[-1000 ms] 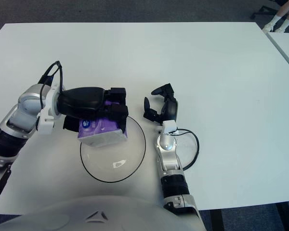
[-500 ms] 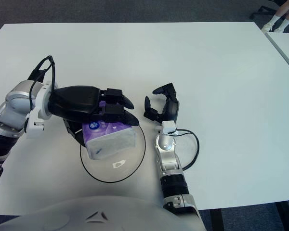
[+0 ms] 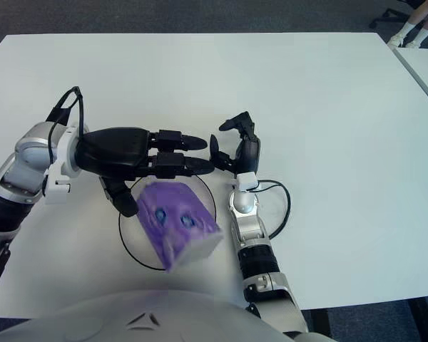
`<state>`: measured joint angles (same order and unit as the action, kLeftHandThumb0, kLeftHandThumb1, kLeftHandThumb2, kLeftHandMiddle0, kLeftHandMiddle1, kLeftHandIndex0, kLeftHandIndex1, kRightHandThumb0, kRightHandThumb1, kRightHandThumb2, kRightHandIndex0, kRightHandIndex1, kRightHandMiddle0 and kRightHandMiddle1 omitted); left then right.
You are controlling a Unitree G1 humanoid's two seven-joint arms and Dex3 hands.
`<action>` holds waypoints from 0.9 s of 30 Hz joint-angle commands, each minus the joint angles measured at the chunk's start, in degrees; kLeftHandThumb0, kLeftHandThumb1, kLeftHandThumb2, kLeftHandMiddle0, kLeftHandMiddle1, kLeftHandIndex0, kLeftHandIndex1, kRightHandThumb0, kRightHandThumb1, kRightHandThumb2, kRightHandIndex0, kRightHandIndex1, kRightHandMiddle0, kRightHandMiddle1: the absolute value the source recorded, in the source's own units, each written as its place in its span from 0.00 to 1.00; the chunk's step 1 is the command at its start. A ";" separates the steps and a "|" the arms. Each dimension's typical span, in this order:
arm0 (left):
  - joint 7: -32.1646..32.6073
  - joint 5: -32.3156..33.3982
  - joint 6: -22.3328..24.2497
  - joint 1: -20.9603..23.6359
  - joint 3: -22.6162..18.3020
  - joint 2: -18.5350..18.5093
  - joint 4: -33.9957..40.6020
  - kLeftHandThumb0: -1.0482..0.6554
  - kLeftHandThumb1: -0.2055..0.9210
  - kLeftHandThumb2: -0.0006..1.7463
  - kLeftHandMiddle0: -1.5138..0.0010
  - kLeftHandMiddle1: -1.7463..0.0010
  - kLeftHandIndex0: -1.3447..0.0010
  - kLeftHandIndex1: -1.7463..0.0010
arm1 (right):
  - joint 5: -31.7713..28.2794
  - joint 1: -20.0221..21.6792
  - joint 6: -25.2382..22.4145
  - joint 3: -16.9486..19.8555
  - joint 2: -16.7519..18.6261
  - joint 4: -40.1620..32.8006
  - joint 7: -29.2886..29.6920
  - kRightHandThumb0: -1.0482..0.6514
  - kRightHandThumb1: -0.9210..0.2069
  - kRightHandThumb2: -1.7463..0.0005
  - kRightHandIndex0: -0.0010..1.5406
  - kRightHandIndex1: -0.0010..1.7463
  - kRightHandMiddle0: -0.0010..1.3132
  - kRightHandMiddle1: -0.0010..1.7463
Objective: Put the tissue paper into the plate.
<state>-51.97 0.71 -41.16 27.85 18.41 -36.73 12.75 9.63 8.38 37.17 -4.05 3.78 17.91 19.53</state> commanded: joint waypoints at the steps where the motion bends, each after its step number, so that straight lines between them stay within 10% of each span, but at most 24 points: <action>1: 1.53 -1.12 -3.77 -0.71 -0.39 0.78 -1.26 0.00 1.00 0.50 1.00 1.00 1.00 1.00 | 0.93 -7.44 4.33 1.12 -3.72 12.92 -1.36 0.38 0.30 0.44 0.47 0.87 0.31 1.00; 27: 3.98 -0.89 -3.47 -0.88 -1.60 1.37 -2.49 0.00 1.00 0.53 1.00 1.00 1.00 1.00 | 0.42 -4.21 9.80 2.42 -5.36 22.68 -0.66 0.38 0.29 0.44 0.45 0.87 0.31 1.00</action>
<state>-48.78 -0.98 -44.46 27.64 18.03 -34.51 11.04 8.09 13.69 42.65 -3.67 2.75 24.20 18.72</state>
